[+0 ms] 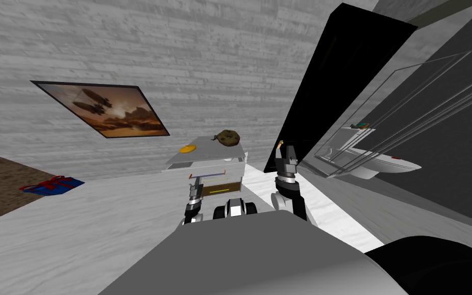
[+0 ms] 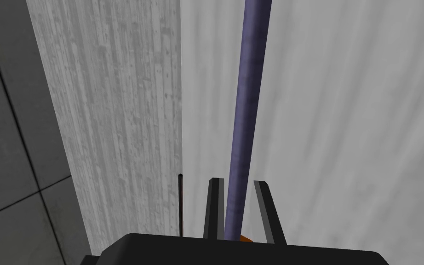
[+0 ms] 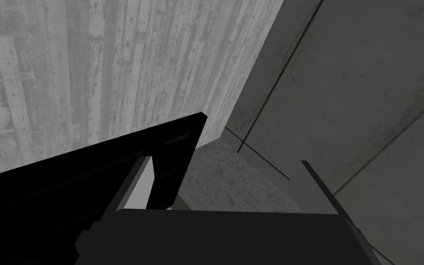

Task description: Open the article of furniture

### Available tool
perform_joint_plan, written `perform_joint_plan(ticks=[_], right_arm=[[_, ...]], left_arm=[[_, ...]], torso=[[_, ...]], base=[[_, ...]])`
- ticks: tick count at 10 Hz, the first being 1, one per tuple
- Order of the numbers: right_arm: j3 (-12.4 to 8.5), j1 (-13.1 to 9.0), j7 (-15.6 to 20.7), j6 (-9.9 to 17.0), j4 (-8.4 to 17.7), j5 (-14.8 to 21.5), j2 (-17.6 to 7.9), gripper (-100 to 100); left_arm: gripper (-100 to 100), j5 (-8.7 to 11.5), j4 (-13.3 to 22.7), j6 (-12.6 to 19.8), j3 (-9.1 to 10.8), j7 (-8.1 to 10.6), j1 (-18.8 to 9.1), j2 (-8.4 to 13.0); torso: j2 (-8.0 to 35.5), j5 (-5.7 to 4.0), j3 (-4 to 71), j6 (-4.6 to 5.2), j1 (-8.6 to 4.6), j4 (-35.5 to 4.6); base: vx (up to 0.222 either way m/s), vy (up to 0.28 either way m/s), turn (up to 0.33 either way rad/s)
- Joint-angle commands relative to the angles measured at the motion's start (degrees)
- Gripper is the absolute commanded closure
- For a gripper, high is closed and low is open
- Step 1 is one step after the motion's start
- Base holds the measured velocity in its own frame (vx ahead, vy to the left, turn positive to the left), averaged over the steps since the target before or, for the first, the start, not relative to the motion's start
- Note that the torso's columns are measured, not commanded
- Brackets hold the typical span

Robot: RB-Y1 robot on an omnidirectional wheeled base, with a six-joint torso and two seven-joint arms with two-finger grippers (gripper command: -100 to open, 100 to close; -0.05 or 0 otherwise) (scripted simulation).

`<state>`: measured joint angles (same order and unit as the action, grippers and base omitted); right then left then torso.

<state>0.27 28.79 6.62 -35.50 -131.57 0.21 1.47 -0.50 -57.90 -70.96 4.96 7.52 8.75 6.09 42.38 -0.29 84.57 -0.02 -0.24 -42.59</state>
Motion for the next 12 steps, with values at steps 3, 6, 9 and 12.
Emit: perform_joint_plan(ticks=[3, 6, 9, 12], right_arm=[[0.0, 0.0, 0.0, 0.0, 0.0, 0.0, 0.0, 0], [0.0, 0.0, 0.0, 0.0, 0.0, 0.0, 0.0, 0], [0.0, 0.0, 0.0, 0.0, 0.0, 0.0, 0.0, 0], [0.0, 0.0, 0.0, 0.0, 0.0, 0.0, 0.0, 0]], left_arm=[[100, -0.1, -2.2, -0.6, -0.13, 1.03, 0.6, 0.8], [100, -0.3, -3.0, -0.4, -0.48, 1.53, 2.2, 0.9], [-100, -0.1, -4.2, 2.1, -0.28, 2.51, 1.5, 1.9], [-100, 0.3, -5.7, 5.0, 0.09, 3.16, 0.2, 2.7]], torso=[[0.5, 0.05, -0.3, 0.00, -0.02, 0.0], [0.1, 0.02, 0.0, -0.08, 0.08, 0.0], [0.4, -0.02, -0.2, -0.05, 0.03, -0.1], [-0.6, 0.34, 0.3, 0.06, 0.34, 0.5]], base=[[-0.197, -0.022, 0.036], [-0.125, -0.008, 0.019], [-0.174, -0.029, 0.031], [-0.040, -0.026, 0.003]])
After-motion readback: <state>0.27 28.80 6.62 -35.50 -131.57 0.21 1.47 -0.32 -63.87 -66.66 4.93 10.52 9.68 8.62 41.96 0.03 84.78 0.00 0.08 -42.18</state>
